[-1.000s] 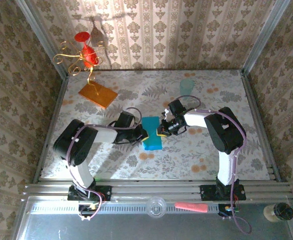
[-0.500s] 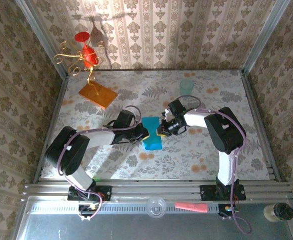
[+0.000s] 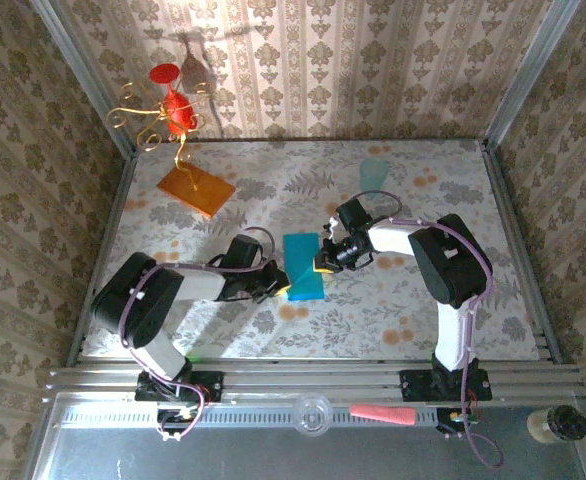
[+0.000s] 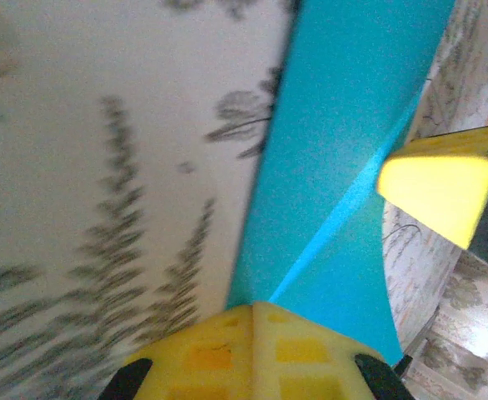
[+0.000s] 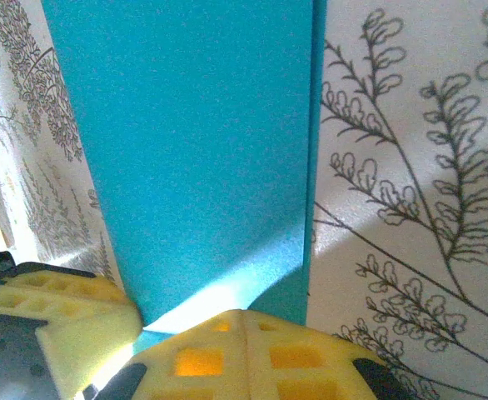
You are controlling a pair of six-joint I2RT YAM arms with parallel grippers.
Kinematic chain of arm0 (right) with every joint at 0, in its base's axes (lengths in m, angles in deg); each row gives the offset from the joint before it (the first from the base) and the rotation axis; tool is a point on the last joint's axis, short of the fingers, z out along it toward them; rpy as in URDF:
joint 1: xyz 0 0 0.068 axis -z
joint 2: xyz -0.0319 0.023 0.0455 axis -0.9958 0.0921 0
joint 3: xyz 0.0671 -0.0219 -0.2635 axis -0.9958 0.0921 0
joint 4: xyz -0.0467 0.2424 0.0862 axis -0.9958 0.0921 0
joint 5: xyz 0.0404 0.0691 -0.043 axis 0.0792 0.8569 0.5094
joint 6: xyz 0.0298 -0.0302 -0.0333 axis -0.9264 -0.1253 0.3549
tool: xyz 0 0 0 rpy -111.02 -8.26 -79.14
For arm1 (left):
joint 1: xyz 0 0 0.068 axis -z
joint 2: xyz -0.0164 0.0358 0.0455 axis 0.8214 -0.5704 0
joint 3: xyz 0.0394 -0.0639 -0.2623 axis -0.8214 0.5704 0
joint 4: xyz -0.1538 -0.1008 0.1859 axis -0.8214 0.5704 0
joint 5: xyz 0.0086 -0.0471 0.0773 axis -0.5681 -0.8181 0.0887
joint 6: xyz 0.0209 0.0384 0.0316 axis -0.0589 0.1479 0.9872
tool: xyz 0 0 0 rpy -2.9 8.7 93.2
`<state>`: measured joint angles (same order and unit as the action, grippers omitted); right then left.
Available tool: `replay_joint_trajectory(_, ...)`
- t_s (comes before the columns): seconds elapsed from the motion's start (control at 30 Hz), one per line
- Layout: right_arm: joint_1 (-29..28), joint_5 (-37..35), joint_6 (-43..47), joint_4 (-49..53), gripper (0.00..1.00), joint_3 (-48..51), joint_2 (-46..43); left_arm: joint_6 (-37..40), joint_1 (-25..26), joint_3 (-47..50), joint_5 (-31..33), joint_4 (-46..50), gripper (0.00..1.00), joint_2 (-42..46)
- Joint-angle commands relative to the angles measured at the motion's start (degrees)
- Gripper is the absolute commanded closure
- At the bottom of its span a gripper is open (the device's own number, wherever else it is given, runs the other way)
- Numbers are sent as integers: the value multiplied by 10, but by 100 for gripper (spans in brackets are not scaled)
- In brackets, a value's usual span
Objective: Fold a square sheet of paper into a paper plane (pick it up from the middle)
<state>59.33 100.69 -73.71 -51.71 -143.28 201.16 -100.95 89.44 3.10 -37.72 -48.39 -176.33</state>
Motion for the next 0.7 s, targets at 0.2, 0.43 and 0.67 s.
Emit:
replay_joint_trajectory(0.2,-5,-241,-2,110,92,60,125,42,38,-67,16,103,100,37)
replay_joint_trajectory(0.43,-5,-241,-1,111,92,60,122,26,63,-75,23,88,100,-17)
replay_joint_trajectory(0.67,-4,-243,3,114,92,56,124,18,53,-17,40,86,100,-15)
